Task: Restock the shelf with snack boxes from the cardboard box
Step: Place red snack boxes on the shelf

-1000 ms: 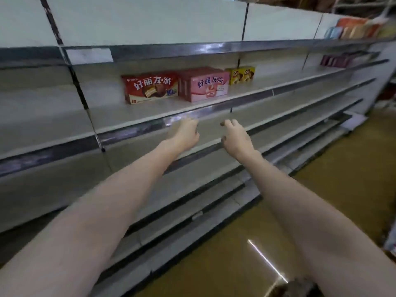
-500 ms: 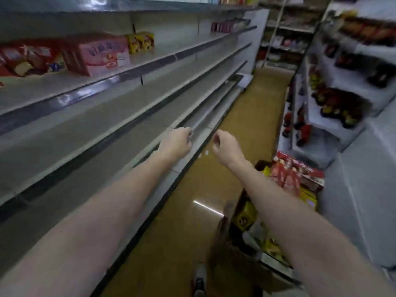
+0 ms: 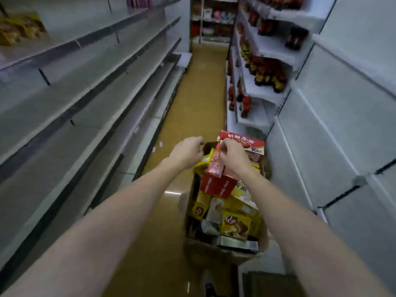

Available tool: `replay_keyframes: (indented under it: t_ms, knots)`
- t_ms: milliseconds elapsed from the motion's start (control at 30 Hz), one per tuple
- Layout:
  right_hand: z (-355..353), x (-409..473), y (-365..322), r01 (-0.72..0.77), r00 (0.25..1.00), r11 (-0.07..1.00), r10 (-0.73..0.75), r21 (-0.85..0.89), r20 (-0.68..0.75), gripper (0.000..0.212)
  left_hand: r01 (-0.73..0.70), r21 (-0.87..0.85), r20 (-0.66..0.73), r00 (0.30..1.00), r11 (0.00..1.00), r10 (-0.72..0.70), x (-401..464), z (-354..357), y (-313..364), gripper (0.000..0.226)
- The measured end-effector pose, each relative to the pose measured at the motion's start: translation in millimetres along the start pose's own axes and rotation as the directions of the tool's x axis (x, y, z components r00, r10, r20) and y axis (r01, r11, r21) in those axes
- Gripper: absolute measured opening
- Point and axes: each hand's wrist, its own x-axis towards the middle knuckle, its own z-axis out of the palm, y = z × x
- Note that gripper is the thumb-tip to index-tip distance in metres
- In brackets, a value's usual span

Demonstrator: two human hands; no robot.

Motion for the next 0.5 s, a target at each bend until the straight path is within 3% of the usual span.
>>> replay_keyframes:
  t_ms: [200,367,500]
  knots:
    - [-8,49,62,-0.054,0.997,0.997,0.057,-0.054,0.055,0.015,-0.053,-0.047,0.112,0.992,0.997,0.058,66,36,31,0.025]
    - [-1,90,94,-0.032,0.99,0.998,0.04,-0.061,0.138,0.025,0.055,-0.064,0.233,0.972,0.996,-0.038,106,64,36,0.016]
    - [6,117,104,0.017,0.975,0.996,0.004,-0.09,0.223,0.04,0.185,-0.074,0.321,0.935,0.98,-0.153,126,83,35,0.046]
